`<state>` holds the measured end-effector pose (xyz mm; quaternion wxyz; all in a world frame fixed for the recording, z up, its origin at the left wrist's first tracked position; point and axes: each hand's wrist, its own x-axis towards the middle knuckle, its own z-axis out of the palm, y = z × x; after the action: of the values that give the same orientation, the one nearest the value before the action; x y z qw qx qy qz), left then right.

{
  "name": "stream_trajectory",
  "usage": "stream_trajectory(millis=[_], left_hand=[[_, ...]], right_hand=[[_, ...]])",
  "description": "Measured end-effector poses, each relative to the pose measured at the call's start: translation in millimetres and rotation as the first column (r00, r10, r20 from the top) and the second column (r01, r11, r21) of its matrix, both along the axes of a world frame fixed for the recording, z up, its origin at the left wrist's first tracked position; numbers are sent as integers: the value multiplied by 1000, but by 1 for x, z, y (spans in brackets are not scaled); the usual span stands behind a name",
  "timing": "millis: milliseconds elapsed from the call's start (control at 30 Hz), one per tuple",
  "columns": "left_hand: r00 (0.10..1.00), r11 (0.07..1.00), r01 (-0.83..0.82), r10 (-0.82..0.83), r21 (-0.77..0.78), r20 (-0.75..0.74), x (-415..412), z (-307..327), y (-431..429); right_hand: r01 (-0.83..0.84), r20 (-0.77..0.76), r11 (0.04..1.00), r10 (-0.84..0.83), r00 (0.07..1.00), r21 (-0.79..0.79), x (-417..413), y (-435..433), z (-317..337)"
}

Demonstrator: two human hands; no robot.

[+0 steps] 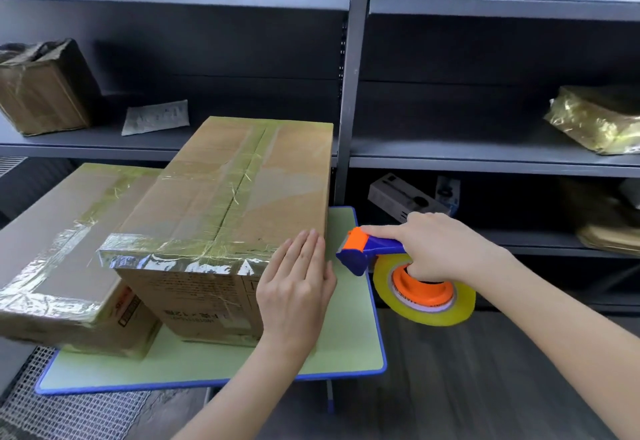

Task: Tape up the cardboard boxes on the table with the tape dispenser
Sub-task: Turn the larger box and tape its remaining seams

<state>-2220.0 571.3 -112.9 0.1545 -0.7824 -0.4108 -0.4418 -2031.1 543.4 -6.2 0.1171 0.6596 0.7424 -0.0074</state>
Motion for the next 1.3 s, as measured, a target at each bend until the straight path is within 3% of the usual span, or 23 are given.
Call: stream_trajectory(millis=[100,200,300,400,500,667,800,933,1000,1133,1300], left_hand=[[1000,999,17,-18,-46,-25,-1,1,0],[995,979,71,-83,-189,-56,-4,12,-6],[980,912,187,-199,-365,5,-23,31,-11],[954,861,298,-269,-413,130,-50,47,-6],[962,879,264,-209,-397,178,-91,56,6],[990,894,60,5,-443,144,-162,58,33],[973,866,-44,151,-497,176,-200,50,49],[917,811,-8,239,-585,319,-234,46,59],[896,739,64,253,-671,365,-248,43,69],[925,574,212,144,-791,352,-267,39,81],[925,544,292,48,-787,376,-274,36,83]], right_hand=[[39,31,995,-42,999,97,2,2,6],[84,86,945,-117,989,317,-8,12,15],[58,-23,806,-55,998,589,-27,29,20],[-27,21,683,17,1000,730,-52,47,22],[-78,36,664,77,996,744,-95,65,24],[-143,66,634,142,988,760,-163,89,17],[-156,116,589,105,988,793,-192,102,0],[-156,119,625,101,988,765,-213,103,-17],[-148,98,641,113,989,753,-220,99,-26],[-154,111,650,106,988,744,-222,97,-46],[-181,154,586,96,983,790,-229,95,-43]])
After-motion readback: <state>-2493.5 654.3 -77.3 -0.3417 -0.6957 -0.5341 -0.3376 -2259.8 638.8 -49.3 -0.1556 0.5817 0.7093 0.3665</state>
